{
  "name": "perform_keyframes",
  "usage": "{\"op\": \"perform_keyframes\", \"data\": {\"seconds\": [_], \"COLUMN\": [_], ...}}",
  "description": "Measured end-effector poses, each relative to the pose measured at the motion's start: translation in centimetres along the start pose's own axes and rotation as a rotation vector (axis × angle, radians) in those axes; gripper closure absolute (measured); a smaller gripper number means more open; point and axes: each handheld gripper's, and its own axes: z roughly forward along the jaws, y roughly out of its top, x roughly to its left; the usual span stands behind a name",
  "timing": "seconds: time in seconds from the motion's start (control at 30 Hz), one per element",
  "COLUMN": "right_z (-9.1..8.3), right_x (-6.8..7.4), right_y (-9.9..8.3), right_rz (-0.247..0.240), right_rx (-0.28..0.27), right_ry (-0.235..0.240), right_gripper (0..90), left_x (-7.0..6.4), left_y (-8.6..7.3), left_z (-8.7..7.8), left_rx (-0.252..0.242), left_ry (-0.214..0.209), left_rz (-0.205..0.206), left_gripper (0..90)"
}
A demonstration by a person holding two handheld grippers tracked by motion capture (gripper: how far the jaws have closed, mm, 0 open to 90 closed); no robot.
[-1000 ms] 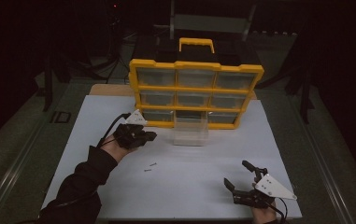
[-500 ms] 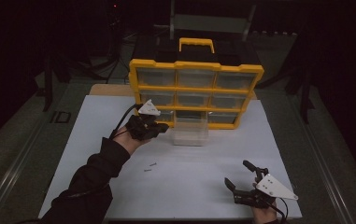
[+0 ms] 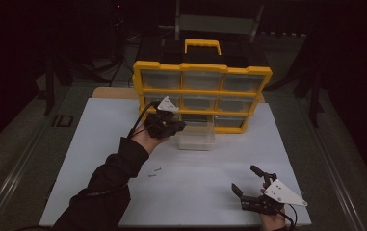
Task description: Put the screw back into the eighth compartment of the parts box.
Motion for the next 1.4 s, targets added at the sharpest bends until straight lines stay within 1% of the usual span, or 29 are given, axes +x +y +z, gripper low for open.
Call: {"op": "perform_keyframes", "data": {"seconds": [0.13,0.17,0.23,0.3,0.4,0.43,0.47,0.53,0.57,0.6,0.63,0.7,0.73,0.87,0.93,1.0,1.07,1.1,1.17,1.2,1.23,1.27,1.4], "right_z": [0.0,0.0,0.0,0.0,0.0,0.0,0.0,0.0,0.0,-0.1,-0.1,-0.1,-0.1,-0.1,-0.1,-0.1,-0.1,-0.1,-0.1,-0.1,-0.1,-0.2,-0.1], "right_x": [0.0,0.0,0.0,0.0,0.0,0.0,0.0,0.0,0.0,0.0,0.0,0.0,0.0,0.1,0.1,0.1,0.0,0.0,0.0,0.0,0.1,0.1,0.1], "right_y": [0.0,0.0,0.0,0.0,0.0,0.0,0.0,0.0,0.0,0.0,0.1,0.1,0.0,0.1,0.1,0.1,0.1,0.1,0.1,0.1,0.1,0.1,0.1], "right_rz": [0.001,0.001,-0.001,-0.001,-0.001,-0.001,-0.004,-0.004,-0.004,-0.003,-0.004,-0.004,-0.003,-0.004,-0.004,-0.004,-0.004,-0.004,-0.003,-0.004,-0.003,-0.003,-0.004], "right_rx": [-0.002,-0.002,-0.001,-0.002,-0.001,-0.001,-0.002,-0.002,-0.002,-0.002,-0.004,-0.003,-0.003,-0.005,-0.005,-0.005,-0.004,-0.003,-0.003,-0.004,-0.006,-0.007,-0.003], "right_ry": [0.0,0.001,0.001,0.001,0.002,0.002,0.002,0.002,0.002,0.003,0.002,0.003,0.003,0.003,0.003,0.004,0.004,0.004,0.005,0.006,0.006,0.006,0.006], "right_gripper": [10.2,10.2,10.2,10.2,10.2,10.2,10.2,10.2,10.2,10.2,10.2,10.2,10.2,10.2,10.2,10.2,10.2,10.2,10.1,10.2,10.2,10.2,10.2], "left_x": [-0.3,-0.3,-0.4,-0.5,-0.7,-0.7,-0.8,-1.1,-1.1,-1.2,-1.4,-1.5,-1.6,-1.6,-1.6,-1.7,-1.7,-1.7,-1.7,-1.7,-1.7,-1.6,-1.6], "left_y": [0.5,0.6,0.8,1.1,1.4,1.4,1.6,1.9,1.9,2.0,2.1,2.2,2.2,2.2,2.2,2.1,2.0,2.0,1.8,1.7,1.6,1.5,1.3], "left_z": [0.7,0.8,1.2,1.5,2.0,2.0,2.4,2.8,2.8,3.1,3.4,3.8,4.1,5.0,5.4,5.8,6.2,6.4,6.8,7.0,7.1,7.3,7.8], "left_rx": [-0.003,-0.006,-0.01,-0.015,-0.026,-0.026,-0.029,-0.028,-0.028,-0.03,-0.032,-0.03,-0.03,-0.01,0.012,0.026,0.038,0.046,0.058,0.062,0.065,0.067,0.086], "left_ry": [0.01,0.006,0.014,0.015,0.004,0.004,0.003,0.018,0.018,0.013,0.023,0.024,0.036,0.051,0.046,0.066,0.072,0.078,0.076,0.086,0.085,0.078,0.087], "left_rz": [-0.017,-0.025,-0.026,-0.042,-0.061,-0.061,-0.071,-0.073,-0.073,-0.083,-0.088,-0.105,-0.112,-0.135,-0.151,-0.151,-0.161,-0.159,-0.162,-0.155,-0.154,-0.161,-0.163], "left_gripper": [86.0,86.0,86.0,86.0,86.0,86.0,86.0,85.9,85.9,85.9,85.9,85.9,85.8,85.8,85.9,85.9,85.9,85.8,85.8,85.8,85.8,85.8,85.8]}}
